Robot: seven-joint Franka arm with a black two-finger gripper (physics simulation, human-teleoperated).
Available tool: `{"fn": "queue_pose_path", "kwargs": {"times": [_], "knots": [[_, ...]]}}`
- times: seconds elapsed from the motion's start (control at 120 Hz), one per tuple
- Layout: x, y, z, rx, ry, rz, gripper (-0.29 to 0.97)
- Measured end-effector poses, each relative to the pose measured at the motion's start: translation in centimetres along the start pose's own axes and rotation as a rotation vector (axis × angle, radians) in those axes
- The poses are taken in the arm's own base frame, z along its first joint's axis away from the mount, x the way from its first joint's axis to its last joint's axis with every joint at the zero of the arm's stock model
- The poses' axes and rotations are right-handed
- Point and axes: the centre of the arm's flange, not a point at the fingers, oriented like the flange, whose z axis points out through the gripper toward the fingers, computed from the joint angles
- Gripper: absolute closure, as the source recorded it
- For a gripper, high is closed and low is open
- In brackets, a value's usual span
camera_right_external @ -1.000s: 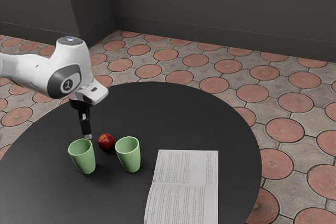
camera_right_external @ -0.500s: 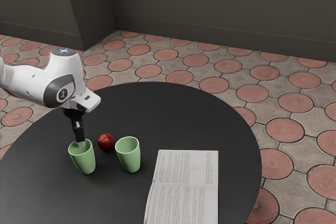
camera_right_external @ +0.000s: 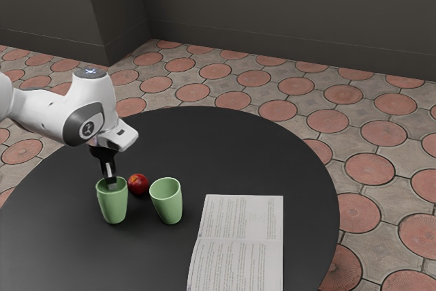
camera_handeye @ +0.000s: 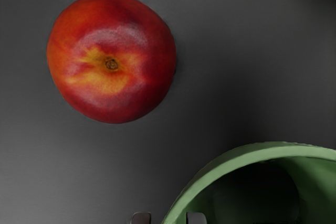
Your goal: Place the left cup onto the right cup
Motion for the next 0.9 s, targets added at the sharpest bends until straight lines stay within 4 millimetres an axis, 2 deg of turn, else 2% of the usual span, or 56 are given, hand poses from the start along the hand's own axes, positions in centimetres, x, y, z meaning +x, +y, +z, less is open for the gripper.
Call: {"fn": "queue_pose_path", "kwargs": {"times": [0.183, 0.325, 0.467, 0.617, 0.767, 0.9], "knots": [[0.2, 0.1, -0.2, 0.006, 0.005, -0.004, 0.75], [0.3, -0.1, -1.4, 0.018, 0.019, -0.010, 0.77], [0.4, 0.0, -4.6, 0.048, 0.054, -0.012, 0.78], [1.4, -0.9, -8.6, 0.081, 0.085, -0.018, 0.78], [2.1, -0.6, -10.4, 0.082, 0.087, -0.015, 0.78], [3.5, 0.4, -11.7, 0.090, 0.092, 0.010, 0.79]]}}
